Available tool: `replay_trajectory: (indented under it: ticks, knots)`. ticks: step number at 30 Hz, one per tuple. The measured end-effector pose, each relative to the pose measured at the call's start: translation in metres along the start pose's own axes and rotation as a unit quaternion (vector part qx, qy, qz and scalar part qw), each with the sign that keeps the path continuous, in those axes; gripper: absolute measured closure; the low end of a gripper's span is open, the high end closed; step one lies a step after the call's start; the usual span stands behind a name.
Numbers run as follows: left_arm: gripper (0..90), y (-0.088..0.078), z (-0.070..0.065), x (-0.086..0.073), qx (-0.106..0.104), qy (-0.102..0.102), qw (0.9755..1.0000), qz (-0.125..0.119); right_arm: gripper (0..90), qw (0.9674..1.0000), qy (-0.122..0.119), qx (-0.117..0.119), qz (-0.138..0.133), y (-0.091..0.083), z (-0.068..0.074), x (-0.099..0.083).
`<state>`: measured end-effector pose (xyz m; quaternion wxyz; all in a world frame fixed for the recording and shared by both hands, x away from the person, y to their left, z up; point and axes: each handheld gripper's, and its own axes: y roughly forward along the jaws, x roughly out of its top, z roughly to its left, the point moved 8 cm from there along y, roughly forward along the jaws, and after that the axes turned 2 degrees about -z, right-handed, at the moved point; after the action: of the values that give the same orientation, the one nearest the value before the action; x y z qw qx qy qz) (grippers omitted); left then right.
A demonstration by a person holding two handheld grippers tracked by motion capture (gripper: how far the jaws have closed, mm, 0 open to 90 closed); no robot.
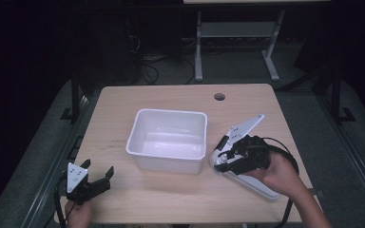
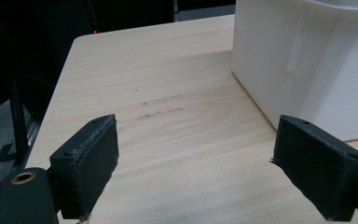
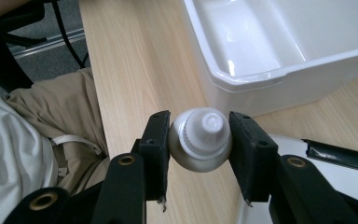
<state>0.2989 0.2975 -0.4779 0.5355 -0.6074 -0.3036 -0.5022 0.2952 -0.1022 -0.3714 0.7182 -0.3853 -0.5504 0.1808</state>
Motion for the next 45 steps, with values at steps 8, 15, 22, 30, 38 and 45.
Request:
replay_trajectory:
  ticks: [8, 15, 22, 30, 38, 45]
  knots:
    - [13.0, 0.001, -0.001, 0.0, 0.0, 0.003, 1.0, 0.001, 59.7, 1.0, 0.0, -0.001, 0.001, -0.008, -0.004, 0.008]
    - [13.0, 0.003, -0.002, 0.0, -0.002, 0.002, 1.0, 0.003, 59.7, 1.0, -0.002, -0.006, 0.0, -0.016, -0.006, 0.019]
    - [13.0, 0.002, -0.003, 0.001, -0.004, 0.004, 1.0, 0.001, 59.7, 1.0, -0.001, -0.006, -0.002, -0.017, -0.007, 0.022]
    - [13.0, 0.004, -0.004, 0.001, -0.005, 0.006, 1.0, 0.003, 59.7, 1.0, 0.002, -0.009, -0.004, -0.021, -0.009, 0.025]
    - [13.0, 0.004, -0.004, 0.001, -0.004, 0.006, 1.0, 0.002, 59.7, 1.0, 0.0, -0.008, -0.003, -0.023, -0.009, 0.029]
    - [13.0, 0.002, -0.003, 0.0, -0.004, 0.006, 1.0, 0.003, 59.7, 1.0, -0.002, -0.005, -0.001, -0.025, -0.009, 0.036]
